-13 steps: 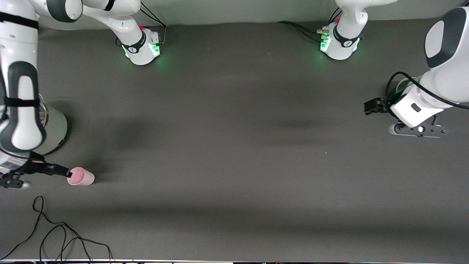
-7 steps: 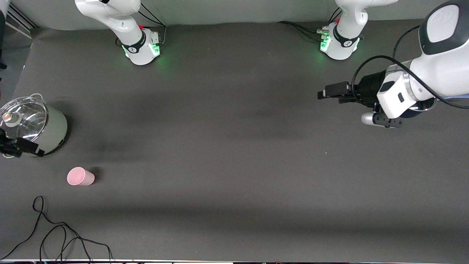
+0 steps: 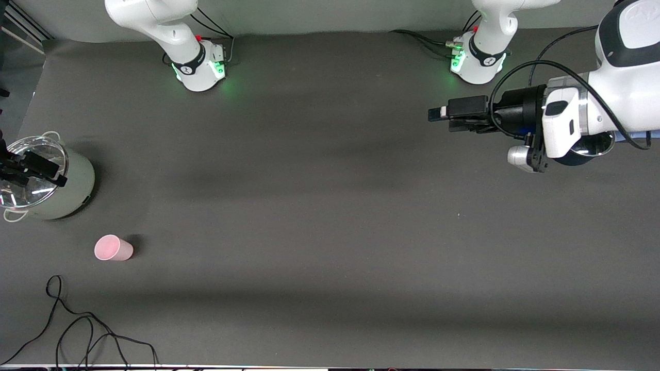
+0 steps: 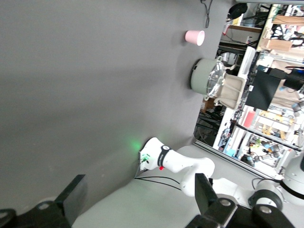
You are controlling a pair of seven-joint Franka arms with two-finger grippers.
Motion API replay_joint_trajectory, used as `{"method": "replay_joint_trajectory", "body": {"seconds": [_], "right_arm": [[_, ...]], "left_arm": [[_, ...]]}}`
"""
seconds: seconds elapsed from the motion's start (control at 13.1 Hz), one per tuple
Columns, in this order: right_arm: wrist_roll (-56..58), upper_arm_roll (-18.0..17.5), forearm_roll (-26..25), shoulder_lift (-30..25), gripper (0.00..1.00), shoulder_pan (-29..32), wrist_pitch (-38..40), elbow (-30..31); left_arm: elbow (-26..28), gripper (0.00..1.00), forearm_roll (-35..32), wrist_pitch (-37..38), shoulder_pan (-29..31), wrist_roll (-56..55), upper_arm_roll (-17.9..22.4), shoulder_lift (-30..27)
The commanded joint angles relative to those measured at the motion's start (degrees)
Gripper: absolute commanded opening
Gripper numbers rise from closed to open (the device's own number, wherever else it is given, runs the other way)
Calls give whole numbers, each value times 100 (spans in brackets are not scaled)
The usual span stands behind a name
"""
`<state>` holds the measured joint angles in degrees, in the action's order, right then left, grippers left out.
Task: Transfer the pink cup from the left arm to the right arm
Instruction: 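Open the right gripper and raise it away from the cup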
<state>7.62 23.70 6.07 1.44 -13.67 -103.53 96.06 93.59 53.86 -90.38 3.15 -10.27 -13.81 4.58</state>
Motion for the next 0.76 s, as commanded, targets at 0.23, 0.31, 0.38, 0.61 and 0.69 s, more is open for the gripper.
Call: {"method": "replay_joint_trajectory", "body": {"seconds": [0.23, 0.31, 0.38, 0.61, 0.69], "right_arm": [[-674, -1240, -422, -416, 100, 739, 165, 150], [-683, -1697, -422, -451, 100, 1169, 271, 141], [-692, -2120, -431, -487, 100, 1539, 298, 141], [-701, -2528, -431, -522, 100, 1885, 403, 124], [-701, -2519, -422, -557, 100, 1851, 526, 132]], "left_arm": [[-182, 100, -1250, 160, 90, -45, 45, -71], [-287, 100, -1734, 309, 98, -28, 53, -71], [-393, 100, -2157, 458, 116, 42, 62, -62], [-412, 100, -3361, 530, 177, 436, 62, -62], [-412, 100, -3791, 539, 230, 830, 62, -80]]}}
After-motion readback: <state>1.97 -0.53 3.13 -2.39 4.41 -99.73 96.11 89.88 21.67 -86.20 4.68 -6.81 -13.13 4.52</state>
